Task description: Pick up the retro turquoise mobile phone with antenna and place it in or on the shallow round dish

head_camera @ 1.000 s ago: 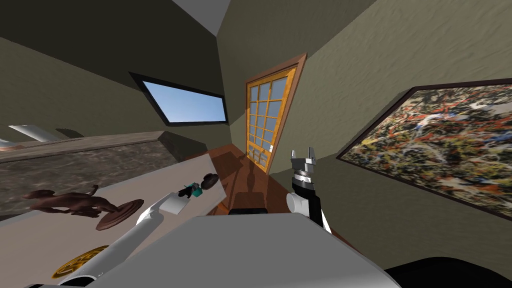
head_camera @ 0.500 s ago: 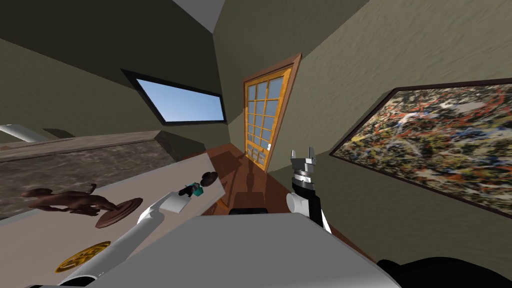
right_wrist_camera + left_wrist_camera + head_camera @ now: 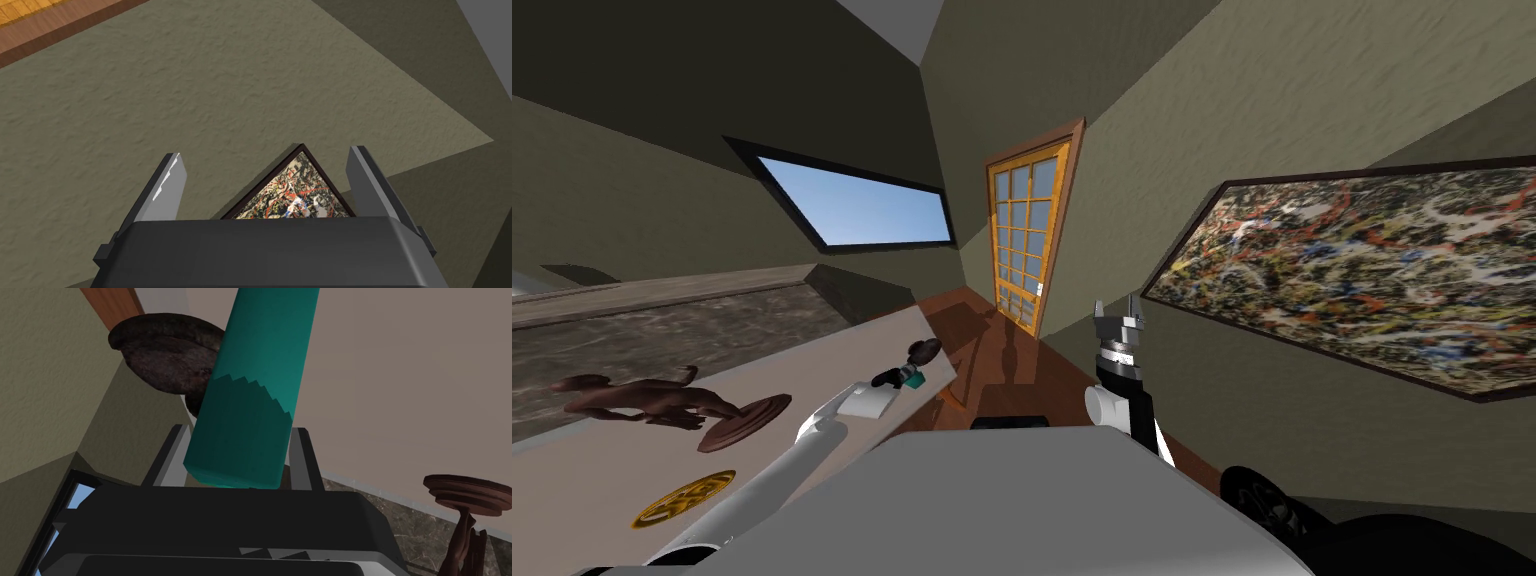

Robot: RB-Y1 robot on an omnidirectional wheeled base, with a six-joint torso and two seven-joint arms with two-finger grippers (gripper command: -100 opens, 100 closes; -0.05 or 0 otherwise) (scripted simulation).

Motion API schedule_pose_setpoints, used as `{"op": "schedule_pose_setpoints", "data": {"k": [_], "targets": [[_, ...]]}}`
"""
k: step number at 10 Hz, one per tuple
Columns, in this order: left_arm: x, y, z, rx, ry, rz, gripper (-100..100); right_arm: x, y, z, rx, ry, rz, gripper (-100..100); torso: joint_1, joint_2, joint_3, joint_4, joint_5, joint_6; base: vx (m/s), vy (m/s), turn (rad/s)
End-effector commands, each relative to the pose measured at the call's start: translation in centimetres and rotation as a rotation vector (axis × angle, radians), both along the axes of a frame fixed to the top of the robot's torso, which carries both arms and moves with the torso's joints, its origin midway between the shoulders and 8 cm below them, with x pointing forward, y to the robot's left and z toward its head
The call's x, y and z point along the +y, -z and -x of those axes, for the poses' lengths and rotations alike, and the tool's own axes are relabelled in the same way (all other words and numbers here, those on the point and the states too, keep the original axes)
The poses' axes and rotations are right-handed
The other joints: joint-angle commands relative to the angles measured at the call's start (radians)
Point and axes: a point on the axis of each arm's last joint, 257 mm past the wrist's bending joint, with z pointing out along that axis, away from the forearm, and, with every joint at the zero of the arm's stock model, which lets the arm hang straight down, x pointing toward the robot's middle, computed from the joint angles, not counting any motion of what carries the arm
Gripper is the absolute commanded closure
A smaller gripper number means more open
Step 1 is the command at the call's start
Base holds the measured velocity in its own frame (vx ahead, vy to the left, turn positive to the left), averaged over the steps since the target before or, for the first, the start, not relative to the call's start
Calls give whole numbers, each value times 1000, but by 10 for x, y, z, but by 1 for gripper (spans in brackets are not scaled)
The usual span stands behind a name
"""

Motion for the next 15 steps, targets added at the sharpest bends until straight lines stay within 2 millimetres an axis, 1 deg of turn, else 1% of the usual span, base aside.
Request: {"op": "schedule_pose_setpoints", "data": {"k": [1, 5, 8, 12, 13, 15], "targets": [[-7, -4, -8, -20, -20, 42, 100, 0, 0, 0, 0, 0, 0, 0, 0, 0, 0, 0, 0, 0, -133, -39, -132], [-20, -24, -31, -75, -54, 132, 100, 0, 0, 0, 0, 0, 0, 0, 5, -2, -1, 0, 3, 1, -116, -35, -124], [-25, -42, -44, -101, -62, 177, 100, 0, 0, 0, 0, 0, 0, 0, 6, -6, -3, 0, 2, 2, -59, -25, -82], [-27, -70, -57, -111, -47, 196, 100, 0, 0, 0, 0, 0, 0, 0, 5, -9, -5, -1, 0, 2, -3, -23, -11], [-27, -70, -57, -111, -47, 196, 100, 0, 0, 0, 0, 0, 0, 0, 6, -11, -5, -1, 0, 2, 30, -9, 2], [-27, -84, -61, -108, -32, 189, 100, 0, 0, 0, 0, 0, 0, 0, 6, -11, -6, -1, 0, 2, 36, 0, 29]]}}
